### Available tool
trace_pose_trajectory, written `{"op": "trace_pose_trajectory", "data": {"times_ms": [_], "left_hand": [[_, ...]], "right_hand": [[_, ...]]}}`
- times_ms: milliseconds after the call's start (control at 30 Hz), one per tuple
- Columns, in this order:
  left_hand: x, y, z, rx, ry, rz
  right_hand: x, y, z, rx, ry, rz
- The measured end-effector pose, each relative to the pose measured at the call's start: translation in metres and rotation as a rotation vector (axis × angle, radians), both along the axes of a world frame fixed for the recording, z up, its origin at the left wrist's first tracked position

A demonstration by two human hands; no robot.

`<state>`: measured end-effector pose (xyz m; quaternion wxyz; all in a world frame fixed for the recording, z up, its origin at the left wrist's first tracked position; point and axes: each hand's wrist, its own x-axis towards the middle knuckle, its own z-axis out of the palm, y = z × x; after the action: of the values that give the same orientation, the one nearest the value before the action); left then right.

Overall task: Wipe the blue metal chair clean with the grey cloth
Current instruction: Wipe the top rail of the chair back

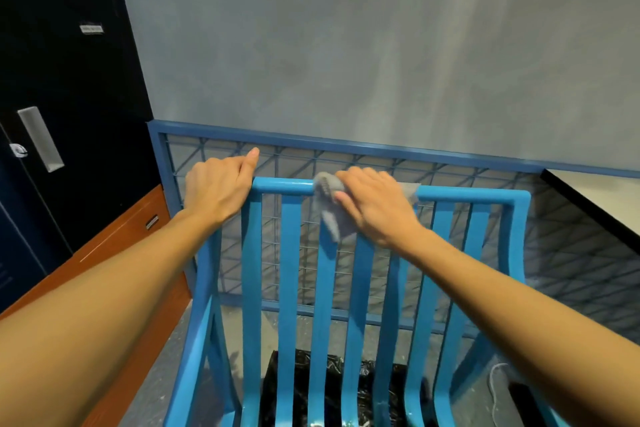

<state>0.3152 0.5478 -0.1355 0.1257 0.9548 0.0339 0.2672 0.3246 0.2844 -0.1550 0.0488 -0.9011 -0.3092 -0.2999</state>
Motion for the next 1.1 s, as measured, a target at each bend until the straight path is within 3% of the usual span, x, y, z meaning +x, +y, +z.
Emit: {"op": "trace_pose_trajectory", "data": {"times_ms": [167,300,467,667,767,900,1033,1100], "left_hand": [[0.006,-0.001,-0.006,0.036,-0.053,0.022],[0.009,-0.002,-0.008,0.048,-0.101,0.053],[0.008,0.0,-0.008,-0.002,-0.12,0.001],[0.021,0.013,-0.012,-0.081,-0.083,-0.062],[0.02,0.017,-0.009,-0.112,-0.047,-0.083],[0.018,0.017,-0.008,0.033,0.045,-0.05],[0.012,0.022,-0.003,0.036,0.128,-0.104],[0.008,0.019,-0.001,0.136,0.135,-0.118]], "right_hand": [[-0.004,-0.078,0.002,0.094,0.015,-0.228],[-0.003,-0.049,0.016,0.079,0.063,-0.421],[-0.005,0.044,0.022,-0.183,-0.028,-0.311],[-0.004,0.165,0.016,-0.014,0.044,-0.182],[0.002,0.163,0.011,0.026,0.007,-0.109],[0.006,0.146,0.011,-0.028,0.008,-0.002],[0.009,0.126,0.016,-0.042,0.018,-0.04],[0.009,0.103,0.016,-0.041,0.021,-0.066]]}}
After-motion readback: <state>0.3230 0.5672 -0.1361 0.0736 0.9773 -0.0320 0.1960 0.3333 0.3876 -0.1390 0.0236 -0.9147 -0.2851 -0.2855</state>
